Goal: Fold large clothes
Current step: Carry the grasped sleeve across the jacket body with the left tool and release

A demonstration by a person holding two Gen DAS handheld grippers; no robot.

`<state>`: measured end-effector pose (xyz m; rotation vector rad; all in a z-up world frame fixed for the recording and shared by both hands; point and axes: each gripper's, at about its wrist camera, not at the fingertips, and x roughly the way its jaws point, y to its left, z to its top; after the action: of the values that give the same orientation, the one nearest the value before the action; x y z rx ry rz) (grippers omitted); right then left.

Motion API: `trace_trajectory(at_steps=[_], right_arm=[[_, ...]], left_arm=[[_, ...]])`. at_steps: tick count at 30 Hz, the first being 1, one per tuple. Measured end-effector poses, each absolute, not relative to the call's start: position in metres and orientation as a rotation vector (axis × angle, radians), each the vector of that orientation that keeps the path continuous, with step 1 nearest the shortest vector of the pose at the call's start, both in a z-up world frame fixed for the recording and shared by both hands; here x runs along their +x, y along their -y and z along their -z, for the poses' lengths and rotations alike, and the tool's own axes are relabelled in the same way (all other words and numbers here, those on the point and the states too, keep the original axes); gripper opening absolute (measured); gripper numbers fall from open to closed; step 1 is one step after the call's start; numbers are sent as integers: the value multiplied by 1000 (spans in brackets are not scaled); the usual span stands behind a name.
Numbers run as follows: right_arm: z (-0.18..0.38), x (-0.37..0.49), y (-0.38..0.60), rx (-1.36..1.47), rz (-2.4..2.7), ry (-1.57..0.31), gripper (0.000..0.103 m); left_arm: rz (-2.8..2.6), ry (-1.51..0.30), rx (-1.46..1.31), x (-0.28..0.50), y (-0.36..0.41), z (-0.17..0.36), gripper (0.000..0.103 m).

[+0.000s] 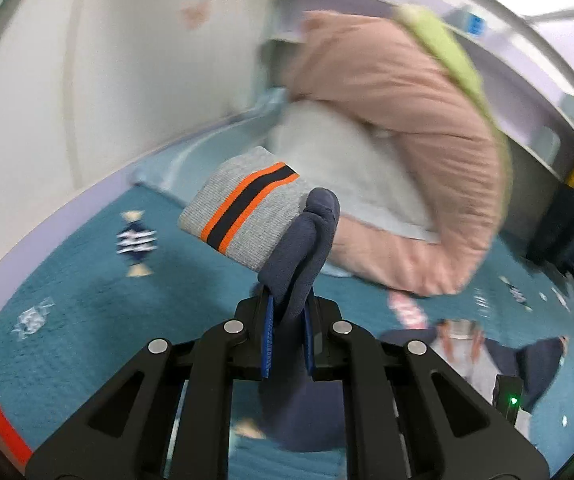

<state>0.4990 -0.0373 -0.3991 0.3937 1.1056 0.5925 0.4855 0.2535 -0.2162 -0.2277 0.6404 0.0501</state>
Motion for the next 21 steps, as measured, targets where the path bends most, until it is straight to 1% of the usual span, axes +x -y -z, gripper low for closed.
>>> trace_trajectory(at_steps=[4,8,11,15,17,21], right_arm=[[389,459,145,394,-454,-1042,35],[393,410,263,367,-206,-984,38],[401,376,331,392,-37,-940,40],[417,356,388,464,58,-927,40],[422,354,413,541,74,-914,40],[429,351,442,569,132,-908,41]], left_arm=[[66,-651,-182,496,-164,208,12],[141,-689,-153,511,-66,223,12],[172,-739,-132,522,11,253,12],[219,-805,-81,527,94,296,12],[244,-843,-57,528,126,319,12],[261,-911,14,520,167,361,12]])
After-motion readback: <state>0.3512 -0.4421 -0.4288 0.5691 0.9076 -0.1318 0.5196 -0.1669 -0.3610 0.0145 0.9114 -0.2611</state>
